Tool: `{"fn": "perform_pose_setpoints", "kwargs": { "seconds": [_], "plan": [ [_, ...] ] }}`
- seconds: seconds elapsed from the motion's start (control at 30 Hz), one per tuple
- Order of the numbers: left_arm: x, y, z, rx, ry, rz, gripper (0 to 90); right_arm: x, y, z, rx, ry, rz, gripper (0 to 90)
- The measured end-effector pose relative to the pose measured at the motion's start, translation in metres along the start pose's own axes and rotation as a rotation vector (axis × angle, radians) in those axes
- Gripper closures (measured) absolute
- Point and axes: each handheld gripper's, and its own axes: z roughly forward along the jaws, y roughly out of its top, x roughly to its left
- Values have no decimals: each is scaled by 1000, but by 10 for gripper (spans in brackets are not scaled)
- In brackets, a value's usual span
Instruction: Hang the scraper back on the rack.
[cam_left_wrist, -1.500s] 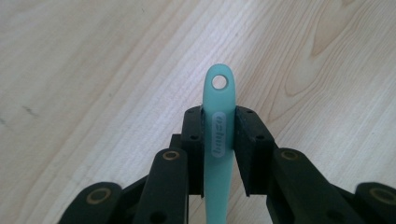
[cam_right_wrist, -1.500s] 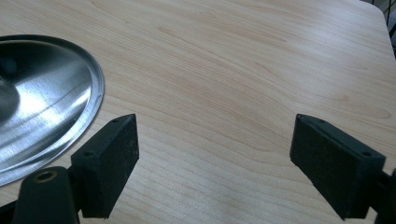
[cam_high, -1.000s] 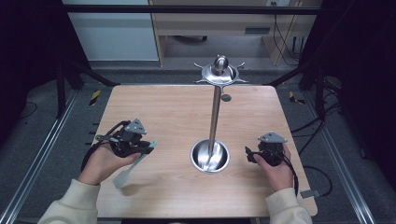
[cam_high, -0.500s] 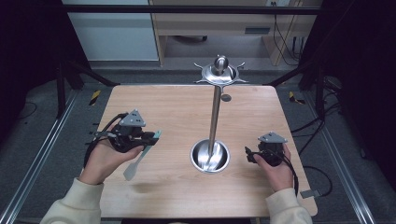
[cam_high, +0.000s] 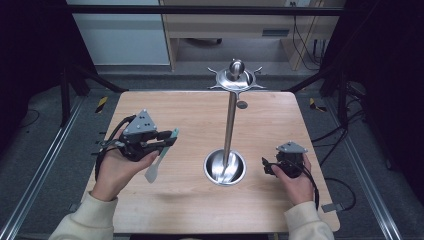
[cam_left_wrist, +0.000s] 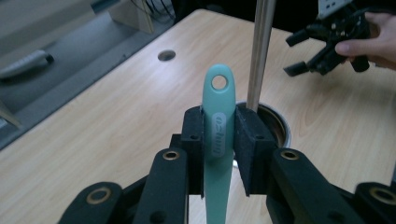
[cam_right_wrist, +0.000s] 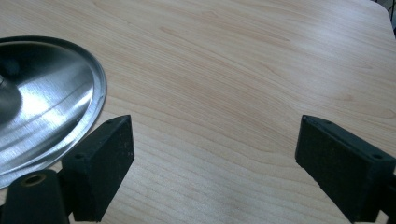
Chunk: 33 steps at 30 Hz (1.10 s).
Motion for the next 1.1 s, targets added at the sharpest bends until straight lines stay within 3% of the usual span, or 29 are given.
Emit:
{"fn": "perform_pose_setpoints", "kwargs": {
  "seconds": [0.33, 0.47, 0.9, 1.1],
  "plan": [
    [1, 13, -7, -86, -5, 0, 744, -2, 0, -3, -6, 0, 22, 90],
    [2, 21, -11, -137, -18, -19, 744, -1, 0, -1, -5, 1, 15, 91],
    [-4, 44, -14, -198, -7, 0, 745, -2, 0, -3, -14, 7, 26, 85],
    [-7, 49, -12, -216, -26, -6, 744, -3, 0, -5, -18, 3, 34, 86]
  ]
}}
